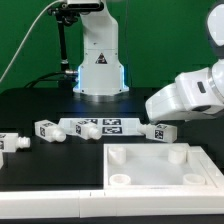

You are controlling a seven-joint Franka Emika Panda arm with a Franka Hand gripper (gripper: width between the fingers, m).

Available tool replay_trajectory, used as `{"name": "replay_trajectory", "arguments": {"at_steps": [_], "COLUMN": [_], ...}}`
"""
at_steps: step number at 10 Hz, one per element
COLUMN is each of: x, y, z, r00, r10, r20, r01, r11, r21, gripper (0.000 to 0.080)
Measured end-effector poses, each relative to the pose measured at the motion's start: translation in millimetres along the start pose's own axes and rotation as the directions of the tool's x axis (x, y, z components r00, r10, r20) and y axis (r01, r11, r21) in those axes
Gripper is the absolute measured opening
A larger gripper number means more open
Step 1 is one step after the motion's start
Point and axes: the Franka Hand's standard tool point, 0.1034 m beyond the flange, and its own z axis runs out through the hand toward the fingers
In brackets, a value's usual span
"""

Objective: Assemble one leg

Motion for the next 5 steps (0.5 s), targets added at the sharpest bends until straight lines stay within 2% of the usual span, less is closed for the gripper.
{"name": "replay_trajectory", "arguments": {"at_steps": [1,2,5], "x": [3.3,4.7,4.6], "y": [-5.8,-8.8,-4.7], "z": [-6.9,-4.6,-2.4], "r00": [0.998,0.992,0.994], "r10": [-0.059,-0.129,-0.107], "r20": [-0.006,0.005,0.005], "r01": [0.058,0.129,0.107], "r11": [0.997,0.99,0.993], "r21": [-0.042,-0.051,-0.043], "gripper": [0.0649,0.0649,0.0649]}}
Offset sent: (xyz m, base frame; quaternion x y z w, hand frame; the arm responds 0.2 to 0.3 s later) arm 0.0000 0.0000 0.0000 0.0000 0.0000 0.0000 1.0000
